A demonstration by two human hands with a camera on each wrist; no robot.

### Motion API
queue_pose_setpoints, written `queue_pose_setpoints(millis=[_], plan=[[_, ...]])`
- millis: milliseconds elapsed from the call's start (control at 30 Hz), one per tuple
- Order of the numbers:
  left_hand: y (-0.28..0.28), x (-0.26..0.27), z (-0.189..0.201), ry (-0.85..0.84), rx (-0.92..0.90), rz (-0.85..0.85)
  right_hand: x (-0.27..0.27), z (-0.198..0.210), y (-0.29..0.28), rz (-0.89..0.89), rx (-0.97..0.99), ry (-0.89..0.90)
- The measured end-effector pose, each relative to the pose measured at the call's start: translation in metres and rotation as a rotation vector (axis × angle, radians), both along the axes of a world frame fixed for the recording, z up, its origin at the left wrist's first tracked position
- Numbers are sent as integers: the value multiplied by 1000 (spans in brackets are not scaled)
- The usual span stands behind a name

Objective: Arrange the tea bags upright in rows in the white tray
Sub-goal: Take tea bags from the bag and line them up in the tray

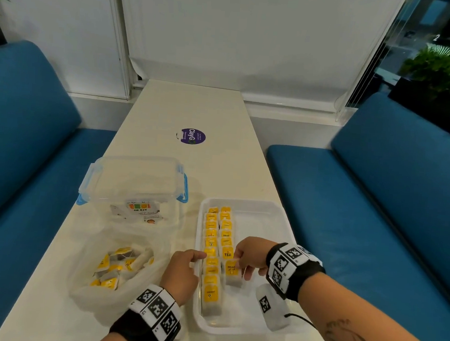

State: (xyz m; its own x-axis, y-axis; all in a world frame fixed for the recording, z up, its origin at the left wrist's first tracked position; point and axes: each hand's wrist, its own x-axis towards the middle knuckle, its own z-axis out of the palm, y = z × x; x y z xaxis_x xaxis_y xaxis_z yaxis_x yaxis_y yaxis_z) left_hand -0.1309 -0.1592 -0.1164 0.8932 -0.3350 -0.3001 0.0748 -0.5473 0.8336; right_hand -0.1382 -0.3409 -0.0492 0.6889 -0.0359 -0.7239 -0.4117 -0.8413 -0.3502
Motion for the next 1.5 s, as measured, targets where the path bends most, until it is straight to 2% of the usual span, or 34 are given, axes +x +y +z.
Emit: queue_pose_setpoints(millis=[167,233,400,533,667,833,900,1000,1100,1167,1267,1367,1500], plan=[[2,-2,3,7,-10,6,24,-26,5,52,-174,92],[2,-3,3,11,-11,8,29,-38,6,4,-230,117],[2,-4,5,11,-16,8,33,-46,2,-124,-169,71],[1,-2,5,7,10,-1,31,-47,0,-160,-104,94],[2,0,10,-55,109,-111,31,-35,-7,-198,-80,38],[7,12,35,-54,192,-222,42,11,-19,-257,17,-149],[13,15,50,-43,131,-155,50,24,-18,-248,71,-216],[31,19,75,-15,-62,45,58,33,-5,-236,194,-330],[62,22,88,-146,-77,267,60,36,26,-132,255,-371],[87,23,92,-262,31,344,61,38,54,-38,305,-396],[125,25,86,-334,413,313,61,38,101,122,381,-448],[150,27,75,-234,658,195,63,34,151,284,386,-497],[160,27,57,-94,739,56,67,9,203,498,126,-475]])
